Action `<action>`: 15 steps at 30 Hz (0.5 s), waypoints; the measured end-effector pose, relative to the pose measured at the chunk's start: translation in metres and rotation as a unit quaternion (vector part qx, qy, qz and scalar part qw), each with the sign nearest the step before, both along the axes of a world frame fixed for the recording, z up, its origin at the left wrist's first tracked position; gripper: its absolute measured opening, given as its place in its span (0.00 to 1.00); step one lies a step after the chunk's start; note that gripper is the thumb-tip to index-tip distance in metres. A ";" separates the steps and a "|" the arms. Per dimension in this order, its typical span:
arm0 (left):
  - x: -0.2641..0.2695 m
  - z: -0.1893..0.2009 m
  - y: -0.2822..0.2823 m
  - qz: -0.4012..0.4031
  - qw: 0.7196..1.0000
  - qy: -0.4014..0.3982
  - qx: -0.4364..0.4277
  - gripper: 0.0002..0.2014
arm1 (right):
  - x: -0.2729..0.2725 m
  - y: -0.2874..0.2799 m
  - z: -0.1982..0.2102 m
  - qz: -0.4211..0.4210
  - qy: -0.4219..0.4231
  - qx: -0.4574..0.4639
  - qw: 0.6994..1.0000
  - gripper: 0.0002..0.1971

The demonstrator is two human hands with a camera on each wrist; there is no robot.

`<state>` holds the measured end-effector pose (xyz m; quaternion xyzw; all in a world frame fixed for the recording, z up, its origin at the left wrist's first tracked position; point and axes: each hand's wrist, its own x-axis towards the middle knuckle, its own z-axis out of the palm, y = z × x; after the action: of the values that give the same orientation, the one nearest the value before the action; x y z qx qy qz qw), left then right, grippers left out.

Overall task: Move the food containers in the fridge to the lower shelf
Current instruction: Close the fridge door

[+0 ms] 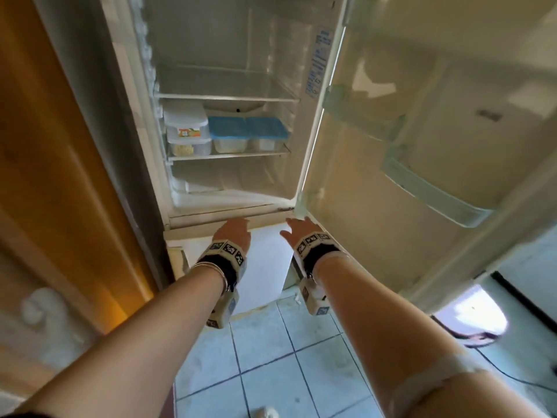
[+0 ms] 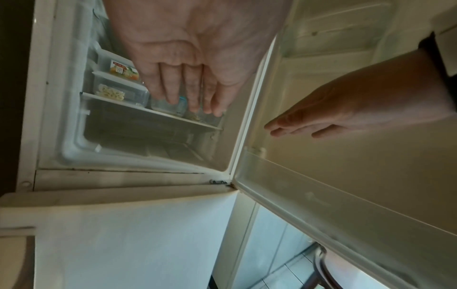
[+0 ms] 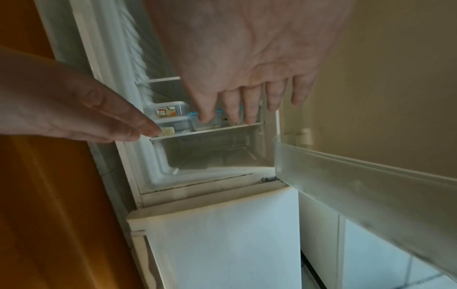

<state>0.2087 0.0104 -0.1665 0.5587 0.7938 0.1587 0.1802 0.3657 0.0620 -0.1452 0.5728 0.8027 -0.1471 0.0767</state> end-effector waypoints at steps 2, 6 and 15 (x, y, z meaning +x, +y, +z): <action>0.010 -0.003 -0.019 -0.014 1.000 -0.006 -0.003 0.22 | 0.012 -0.023 0.000 -0.013 -0.011 -0.015 1.000 0.28; 0.032 -0.001 -0.044 -0.033 0.999 -0.002 -0.003 0.22 | 0.043 -0.059 0.004 -0.038 -0.027 -0.007 0.999 0.27; 0.085 0.009 -0.063 -0.031 0.999 -0.013 0.003 0.22 | 0.138 -0.108 0.025 -0.122 0.044 0.022 0.991 0.27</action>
<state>0.2934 -0.0525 -0.1580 0.5814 0.7731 0.1632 0.1939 0.5036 -0.0464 -0.1201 0.6609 0.7326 -0.1623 0.0104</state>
